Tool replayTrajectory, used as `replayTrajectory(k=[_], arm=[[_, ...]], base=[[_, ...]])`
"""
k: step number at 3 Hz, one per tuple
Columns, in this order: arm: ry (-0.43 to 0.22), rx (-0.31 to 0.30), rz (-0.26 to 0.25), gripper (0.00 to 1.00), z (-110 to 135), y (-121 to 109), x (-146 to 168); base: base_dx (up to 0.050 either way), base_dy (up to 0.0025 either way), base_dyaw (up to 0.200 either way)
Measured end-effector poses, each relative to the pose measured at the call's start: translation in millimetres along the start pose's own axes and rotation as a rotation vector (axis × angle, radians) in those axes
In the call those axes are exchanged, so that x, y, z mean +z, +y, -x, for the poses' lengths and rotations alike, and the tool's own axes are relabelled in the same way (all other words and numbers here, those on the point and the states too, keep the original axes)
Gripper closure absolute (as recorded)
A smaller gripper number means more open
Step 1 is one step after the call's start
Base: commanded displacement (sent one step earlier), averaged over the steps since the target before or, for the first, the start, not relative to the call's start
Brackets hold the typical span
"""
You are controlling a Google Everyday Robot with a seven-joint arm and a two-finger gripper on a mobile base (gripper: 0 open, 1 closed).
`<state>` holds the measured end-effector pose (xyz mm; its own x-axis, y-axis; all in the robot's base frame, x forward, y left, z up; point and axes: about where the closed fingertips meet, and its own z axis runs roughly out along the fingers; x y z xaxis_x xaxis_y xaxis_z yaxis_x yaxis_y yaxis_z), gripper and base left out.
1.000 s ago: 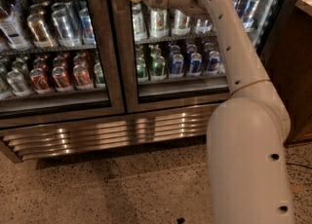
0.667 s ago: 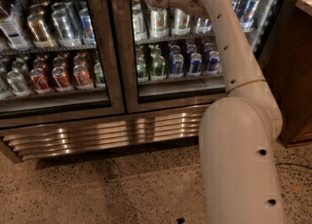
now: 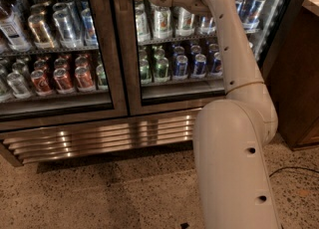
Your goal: Open right fridge door
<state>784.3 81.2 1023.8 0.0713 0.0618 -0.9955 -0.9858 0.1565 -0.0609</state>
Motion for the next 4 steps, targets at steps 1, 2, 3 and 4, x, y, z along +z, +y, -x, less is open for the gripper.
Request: replayTrajectory(k=[1,2,3,4], arm=[[0.000,0.000,0.000,0.41,0.0,0.0,0.0],[0.000,0.000,0.000,0.16,0.0,0.0,0.1],[0.000,0.000,0.000,0.00,0.0,0.6,0.1],[0.000,0.000,0.000,0.00,0.6,9.4,0.4]], base=[[0.000,0.00000,0.000],[0.000,0.00000,0.000],[0.000,0.00000,0.000],[0.000,0.00000,0.000]])
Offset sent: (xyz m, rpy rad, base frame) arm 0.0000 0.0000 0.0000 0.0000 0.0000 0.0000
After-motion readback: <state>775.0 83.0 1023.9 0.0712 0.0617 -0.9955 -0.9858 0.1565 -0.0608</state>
